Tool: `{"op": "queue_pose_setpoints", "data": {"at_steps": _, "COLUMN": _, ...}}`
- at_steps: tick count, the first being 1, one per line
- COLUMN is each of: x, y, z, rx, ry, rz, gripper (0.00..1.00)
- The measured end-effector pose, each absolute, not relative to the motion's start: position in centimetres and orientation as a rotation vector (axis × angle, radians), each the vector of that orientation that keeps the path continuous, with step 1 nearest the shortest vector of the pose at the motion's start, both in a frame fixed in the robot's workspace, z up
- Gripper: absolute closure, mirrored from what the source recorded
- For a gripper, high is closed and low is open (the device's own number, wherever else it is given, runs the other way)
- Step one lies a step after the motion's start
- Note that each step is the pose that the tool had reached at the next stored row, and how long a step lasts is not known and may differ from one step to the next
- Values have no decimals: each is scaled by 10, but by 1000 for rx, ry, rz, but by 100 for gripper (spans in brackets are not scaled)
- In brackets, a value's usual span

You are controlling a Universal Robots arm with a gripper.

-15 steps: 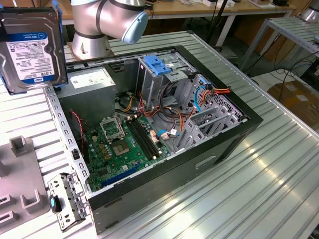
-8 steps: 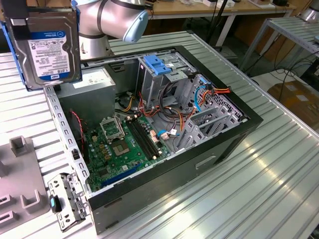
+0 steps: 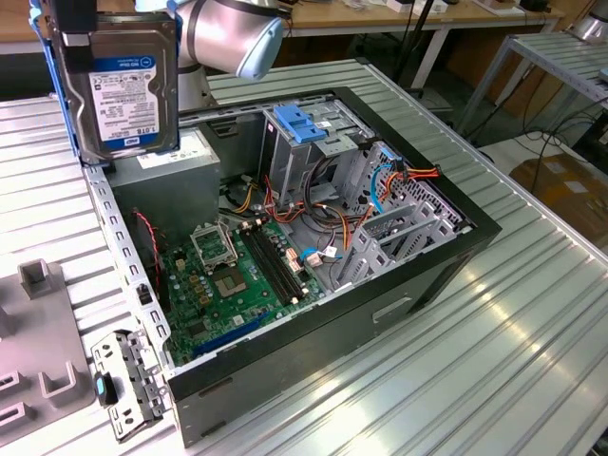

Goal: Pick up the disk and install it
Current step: 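Pick up the disk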

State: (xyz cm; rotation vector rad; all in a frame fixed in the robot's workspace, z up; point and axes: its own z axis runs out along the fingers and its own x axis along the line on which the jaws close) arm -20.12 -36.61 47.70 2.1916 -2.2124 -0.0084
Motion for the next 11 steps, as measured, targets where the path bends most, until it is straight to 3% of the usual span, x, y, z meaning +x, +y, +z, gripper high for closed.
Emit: {"op": "queue_pose_setpoints", "data": {"at_steps": 11, "x": -194, "y": -367, "z": 476, "rx": 2189, "ry": -2215, "rz": -8, "gripper": 63}}
